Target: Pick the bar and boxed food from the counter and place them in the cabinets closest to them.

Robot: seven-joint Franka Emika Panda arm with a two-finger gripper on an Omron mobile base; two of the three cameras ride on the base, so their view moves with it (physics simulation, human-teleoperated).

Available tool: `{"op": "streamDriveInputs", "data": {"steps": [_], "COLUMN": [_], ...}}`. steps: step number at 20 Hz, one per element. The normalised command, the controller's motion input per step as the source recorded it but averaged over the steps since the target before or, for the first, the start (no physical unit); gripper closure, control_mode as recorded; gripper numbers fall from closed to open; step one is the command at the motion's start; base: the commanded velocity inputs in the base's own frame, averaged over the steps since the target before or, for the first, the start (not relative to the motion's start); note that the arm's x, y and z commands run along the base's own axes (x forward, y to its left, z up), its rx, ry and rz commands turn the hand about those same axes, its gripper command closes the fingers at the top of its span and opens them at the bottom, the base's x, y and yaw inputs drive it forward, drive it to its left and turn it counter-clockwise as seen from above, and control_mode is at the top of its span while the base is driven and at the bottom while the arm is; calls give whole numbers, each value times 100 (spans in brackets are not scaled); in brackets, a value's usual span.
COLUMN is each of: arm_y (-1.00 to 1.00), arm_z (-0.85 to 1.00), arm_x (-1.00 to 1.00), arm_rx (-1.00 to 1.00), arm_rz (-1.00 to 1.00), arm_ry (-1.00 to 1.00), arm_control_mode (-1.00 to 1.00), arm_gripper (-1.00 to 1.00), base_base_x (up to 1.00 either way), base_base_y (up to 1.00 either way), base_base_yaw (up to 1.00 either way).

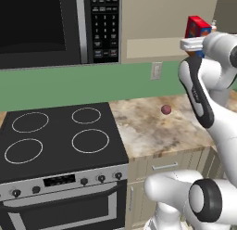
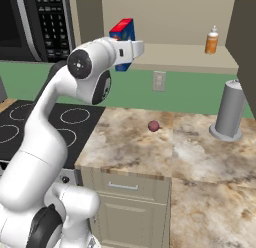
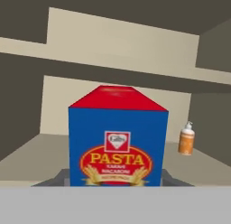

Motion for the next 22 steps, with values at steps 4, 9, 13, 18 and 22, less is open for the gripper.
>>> {"op": "streamDriveInputs", "data": {"steps": [4, 9, 13, 18, 22], "arm_y": [0, 0, 0, 0, 0], "arm_z": [0, 0, 0, 2, 2], "arm_x": [15, 18, 16, 14, 14], "arm_rx": [0, 0, 0, 0, 0], "arm_rz": [0, 0, 0, 0, 0], "arm_ry": [-4, 0, 3, 4, 4], "arm_control_mode": [-100, -100, -100, -100, -100], "arm_gripper": [100, 100, 100, 100, 100], "base_base_x": [0, 0, 0, 0, 0], "base_base_y": [0, 0, 0, 0, 0], "base_base_yaw": [0, 0, 0, 0, 0]}}
